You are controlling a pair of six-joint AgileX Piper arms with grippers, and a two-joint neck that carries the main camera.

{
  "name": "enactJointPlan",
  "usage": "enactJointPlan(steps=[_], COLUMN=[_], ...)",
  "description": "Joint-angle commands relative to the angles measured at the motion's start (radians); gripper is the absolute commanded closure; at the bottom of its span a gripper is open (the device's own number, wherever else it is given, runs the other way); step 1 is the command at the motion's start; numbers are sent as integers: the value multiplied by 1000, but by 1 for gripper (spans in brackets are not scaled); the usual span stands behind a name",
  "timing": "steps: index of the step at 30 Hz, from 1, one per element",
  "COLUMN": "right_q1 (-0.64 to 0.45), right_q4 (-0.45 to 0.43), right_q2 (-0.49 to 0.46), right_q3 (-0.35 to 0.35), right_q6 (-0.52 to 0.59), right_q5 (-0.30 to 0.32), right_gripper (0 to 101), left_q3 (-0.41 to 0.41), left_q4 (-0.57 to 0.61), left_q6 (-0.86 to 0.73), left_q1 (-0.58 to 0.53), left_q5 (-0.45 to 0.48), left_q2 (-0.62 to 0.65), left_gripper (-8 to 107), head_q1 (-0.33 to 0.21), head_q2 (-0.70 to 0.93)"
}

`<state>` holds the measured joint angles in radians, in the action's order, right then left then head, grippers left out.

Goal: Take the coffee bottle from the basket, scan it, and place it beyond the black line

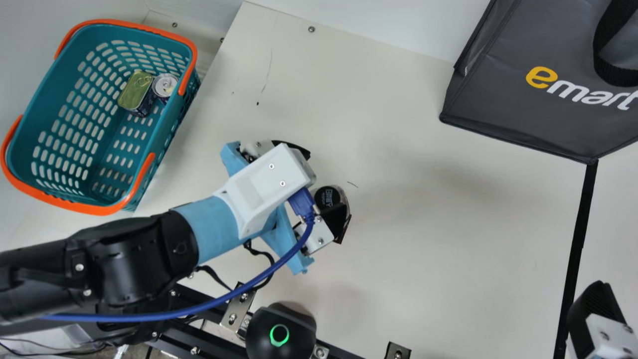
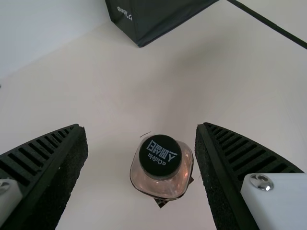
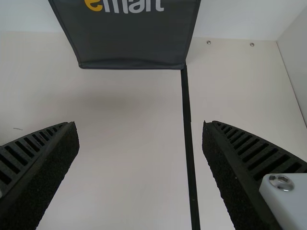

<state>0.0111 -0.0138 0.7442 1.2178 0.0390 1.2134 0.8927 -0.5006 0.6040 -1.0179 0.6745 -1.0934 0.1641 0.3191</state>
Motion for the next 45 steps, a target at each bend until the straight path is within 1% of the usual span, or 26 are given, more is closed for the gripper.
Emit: enactJointPlan(steps=[1,7,13,27,34,45], right_q1=[0,0,0,0,0,0], right_q4=[0,0,0,0,0,0], right_q2=[0,0,0,0,0,0], right_q3=[0,0,0,0,0,0], right_q6=[0,0,0,0,0,0], right_q5=[0,0,0,0,0,0], right_gripper=[11,11,11,11,11,11], left_q3=[-1,-16,-41,-108,-108,-110], left_q4=[-29,-78,-100,-65,-52,-68], left_q6=[58,141,193,205,221,274], left_q1=[-20,-64,-86,-36,-36,-66], left_q5=[9,26,27,-25,-41,-59], left_q2=[-2,-4,-4,-6,-20,-49], left_gripper=[9,9,9,9,9,9], head_q1=[-26,-26,-26,-26,-26,-26], head_q2=[2,2,2,2,2,2])
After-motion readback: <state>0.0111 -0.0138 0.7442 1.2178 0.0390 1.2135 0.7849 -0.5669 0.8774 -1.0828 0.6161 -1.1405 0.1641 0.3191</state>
